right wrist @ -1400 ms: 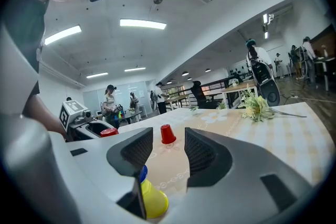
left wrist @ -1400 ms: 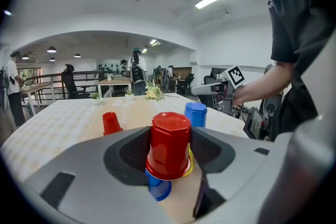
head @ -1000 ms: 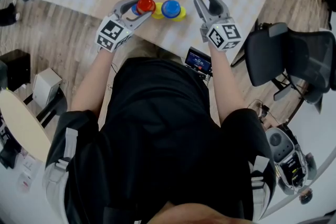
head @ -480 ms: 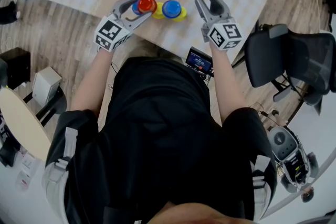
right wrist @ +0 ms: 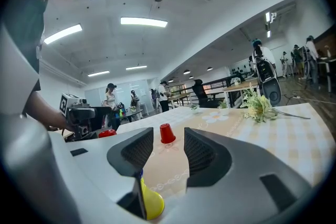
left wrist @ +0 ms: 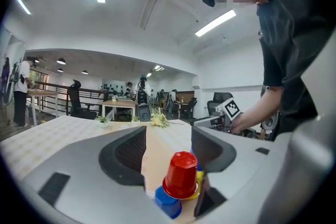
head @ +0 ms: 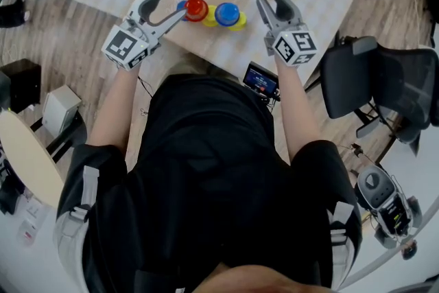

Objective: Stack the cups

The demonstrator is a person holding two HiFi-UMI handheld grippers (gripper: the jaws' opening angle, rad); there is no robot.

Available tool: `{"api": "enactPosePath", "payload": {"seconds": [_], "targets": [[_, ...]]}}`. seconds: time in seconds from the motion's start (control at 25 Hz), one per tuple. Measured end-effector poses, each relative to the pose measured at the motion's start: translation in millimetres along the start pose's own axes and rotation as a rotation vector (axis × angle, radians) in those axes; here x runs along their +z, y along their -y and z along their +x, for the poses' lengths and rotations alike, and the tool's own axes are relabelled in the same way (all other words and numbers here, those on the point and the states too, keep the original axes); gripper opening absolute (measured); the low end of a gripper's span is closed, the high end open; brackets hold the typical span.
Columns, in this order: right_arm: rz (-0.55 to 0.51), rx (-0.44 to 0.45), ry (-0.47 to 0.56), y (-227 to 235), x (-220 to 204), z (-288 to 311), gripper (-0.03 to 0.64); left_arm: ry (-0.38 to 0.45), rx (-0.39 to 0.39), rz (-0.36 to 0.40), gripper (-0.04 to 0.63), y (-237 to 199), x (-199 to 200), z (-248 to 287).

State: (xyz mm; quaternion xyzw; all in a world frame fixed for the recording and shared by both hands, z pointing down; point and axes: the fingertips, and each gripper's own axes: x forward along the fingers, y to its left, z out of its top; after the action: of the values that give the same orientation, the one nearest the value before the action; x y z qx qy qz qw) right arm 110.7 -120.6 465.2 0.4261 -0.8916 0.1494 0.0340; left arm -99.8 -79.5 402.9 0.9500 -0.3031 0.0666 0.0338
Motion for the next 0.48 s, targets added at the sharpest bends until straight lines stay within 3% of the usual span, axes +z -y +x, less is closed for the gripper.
{"api": "enactPosePath", "payload": {"seconds": [0.28, 0.48], "targets": [[0.001, 0.008, 0.005, 0, 6, 15, 0.193, 0.029, 0.146, -0.048, 0.255, -63, 3, -8], [0.001, -0.003, -0.006, 9, 8, 27, 0.193, -0.041, 0.173, -0.047, 0.255, -103, -21, 8]]}}
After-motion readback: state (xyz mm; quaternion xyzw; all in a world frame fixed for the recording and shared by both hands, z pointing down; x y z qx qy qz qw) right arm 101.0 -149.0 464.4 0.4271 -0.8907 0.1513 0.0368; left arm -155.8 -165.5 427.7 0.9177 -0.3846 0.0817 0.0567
